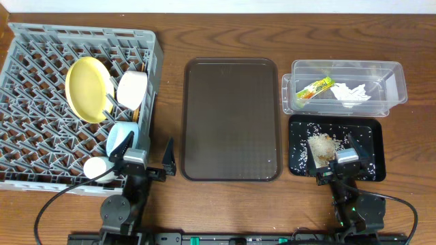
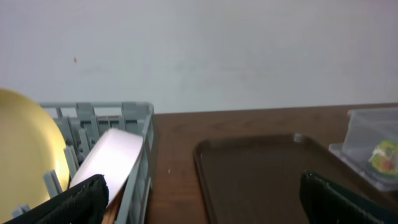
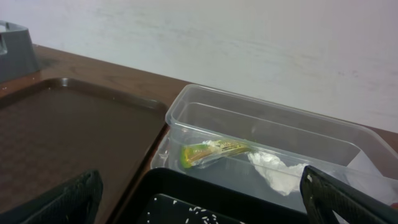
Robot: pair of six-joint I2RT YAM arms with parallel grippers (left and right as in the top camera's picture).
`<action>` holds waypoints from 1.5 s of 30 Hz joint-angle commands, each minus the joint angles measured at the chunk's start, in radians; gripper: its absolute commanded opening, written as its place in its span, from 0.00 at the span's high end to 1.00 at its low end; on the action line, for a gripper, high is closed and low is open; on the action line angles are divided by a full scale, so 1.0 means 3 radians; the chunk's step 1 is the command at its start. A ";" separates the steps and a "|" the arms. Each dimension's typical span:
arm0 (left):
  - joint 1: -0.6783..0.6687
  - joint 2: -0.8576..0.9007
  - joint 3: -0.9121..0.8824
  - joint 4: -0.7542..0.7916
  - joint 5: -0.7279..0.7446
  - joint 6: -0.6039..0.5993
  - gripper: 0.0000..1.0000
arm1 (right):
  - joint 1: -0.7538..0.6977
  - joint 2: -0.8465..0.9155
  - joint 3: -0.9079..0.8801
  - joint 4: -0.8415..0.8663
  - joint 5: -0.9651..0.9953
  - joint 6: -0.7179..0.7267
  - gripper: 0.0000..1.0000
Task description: Sort waste into correct bins and load items into the dishwasher
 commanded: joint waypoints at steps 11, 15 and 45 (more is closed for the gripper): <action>0.0018 0.0022 -0.0081 -0.0511 -0.0042 0.0045 0.02 | -0.0020 0.0004 -0.0004 -0.0013 -0.0004 -0.0022 0.01; 0.0018 0.0070 -0.0081 -0.0511 -0.0042 0.0045 0.02 | -0.0020 0.0004 -0.0004 -0.0013 -0.0004 -0.0022 0.01; 0.0018 0.0092 -0.0081 -0.0511 -0.0042 0.0045 0.02 | -0.0020 0.0004 -0.0004 -0.0013 -0.0004 -0.0022 0.01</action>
